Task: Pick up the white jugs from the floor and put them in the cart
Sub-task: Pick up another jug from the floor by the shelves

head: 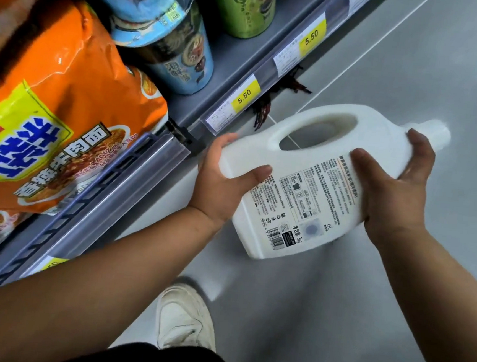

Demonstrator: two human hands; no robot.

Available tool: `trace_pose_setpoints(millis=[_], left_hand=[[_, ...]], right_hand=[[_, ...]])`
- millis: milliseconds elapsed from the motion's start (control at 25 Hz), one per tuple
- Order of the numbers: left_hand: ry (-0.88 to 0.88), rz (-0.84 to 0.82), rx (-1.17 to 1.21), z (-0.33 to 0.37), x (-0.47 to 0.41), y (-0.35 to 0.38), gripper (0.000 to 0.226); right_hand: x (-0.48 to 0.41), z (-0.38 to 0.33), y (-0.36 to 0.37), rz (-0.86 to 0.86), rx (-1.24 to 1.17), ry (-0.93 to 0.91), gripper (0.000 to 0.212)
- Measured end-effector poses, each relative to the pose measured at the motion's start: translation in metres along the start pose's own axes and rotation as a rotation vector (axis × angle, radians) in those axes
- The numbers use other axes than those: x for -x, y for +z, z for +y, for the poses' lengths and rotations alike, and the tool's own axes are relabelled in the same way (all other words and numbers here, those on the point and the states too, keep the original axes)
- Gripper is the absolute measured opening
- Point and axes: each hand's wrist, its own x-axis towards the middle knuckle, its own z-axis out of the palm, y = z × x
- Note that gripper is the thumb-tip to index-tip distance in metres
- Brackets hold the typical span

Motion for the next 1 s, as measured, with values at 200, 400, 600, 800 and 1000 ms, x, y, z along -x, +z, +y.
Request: trace_pose_setpoints(millis=[200, 400, 600, 800, 1000], left_hand=[[0.076, -0.129, 0.021, 0.086, 0.024, 0.020, 0.073], [0.186, -0.186, 0.052, 0.216, 0.079, 0.033, 0.073], [0.269, -0.216, 0.101, 0.375, 0.149, 0.032, 0.071], [0.381, -0.229, 0.138, 0.566, 0.238, 0.016, 0.074], [0.485, -0.191, 0.208, 0.726, 0.338, -0.015, 0.074]], right_hand=[[0.034, -0.079, -0.034, 0.105, -0.060, -0.073, 0.069], [0.089, -0.215, -0.072, 0.203, -0.072, -0.188, 0.070], [0.155, -0.378, -0.103, 0.231, -0.050, -0.316, 0.070], [0.241, -0.567, -0.128, 0.231, -0.115, -0.462, 0.072], [0.333, -0.732, -0.148, 0.159, -0.150, -0.622, 0.072]])
